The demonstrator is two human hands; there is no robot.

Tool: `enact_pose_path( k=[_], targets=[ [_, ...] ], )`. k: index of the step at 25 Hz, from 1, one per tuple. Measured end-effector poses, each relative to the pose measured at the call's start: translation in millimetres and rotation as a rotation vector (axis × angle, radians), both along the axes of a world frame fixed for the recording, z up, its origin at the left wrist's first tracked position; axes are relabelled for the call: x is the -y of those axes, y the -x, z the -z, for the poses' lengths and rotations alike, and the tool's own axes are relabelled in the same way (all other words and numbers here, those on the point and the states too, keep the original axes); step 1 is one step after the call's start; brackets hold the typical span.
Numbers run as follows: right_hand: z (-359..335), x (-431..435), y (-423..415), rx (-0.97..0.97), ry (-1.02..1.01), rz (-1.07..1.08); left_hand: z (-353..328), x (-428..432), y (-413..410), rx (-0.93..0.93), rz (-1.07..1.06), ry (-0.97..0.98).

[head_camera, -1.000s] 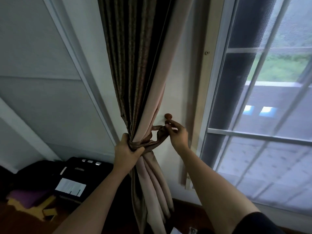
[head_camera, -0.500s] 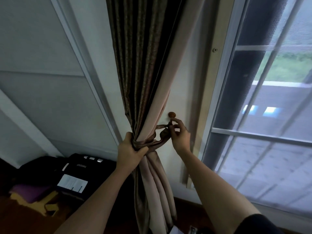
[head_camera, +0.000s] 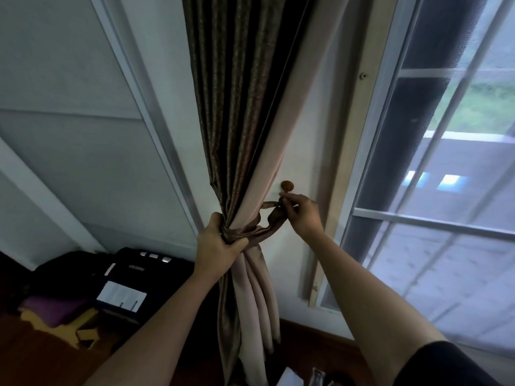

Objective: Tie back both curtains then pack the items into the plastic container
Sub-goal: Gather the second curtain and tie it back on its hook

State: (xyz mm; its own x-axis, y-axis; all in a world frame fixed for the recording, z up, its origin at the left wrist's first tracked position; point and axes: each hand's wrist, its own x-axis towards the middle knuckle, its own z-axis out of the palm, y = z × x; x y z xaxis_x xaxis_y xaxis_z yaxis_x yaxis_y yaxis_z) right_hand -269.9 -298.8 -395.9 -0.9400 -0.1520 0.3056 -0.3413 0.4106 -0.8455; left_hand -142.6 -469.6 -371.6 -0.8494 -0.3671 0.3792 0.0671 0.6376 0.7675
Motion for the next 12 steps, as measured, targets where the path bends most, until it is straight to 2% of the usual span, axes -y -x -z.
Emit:
enact_pose_path(
  k=[4,7,12],
  targets=[
    [-8,-3,0,-0.032,-0.086,-0.039,0,-1,-1,0.0,0.008,-0.012],
    [-13,-6,0,0.022,-0.097,-0.051,-2,-3,-3,0.002,0.016,-0.008],
    [-20,-5,11,-0.007,-0.521,-0.161,-2,-9,-5,0.01,0.005,-0.018]
  ],
)
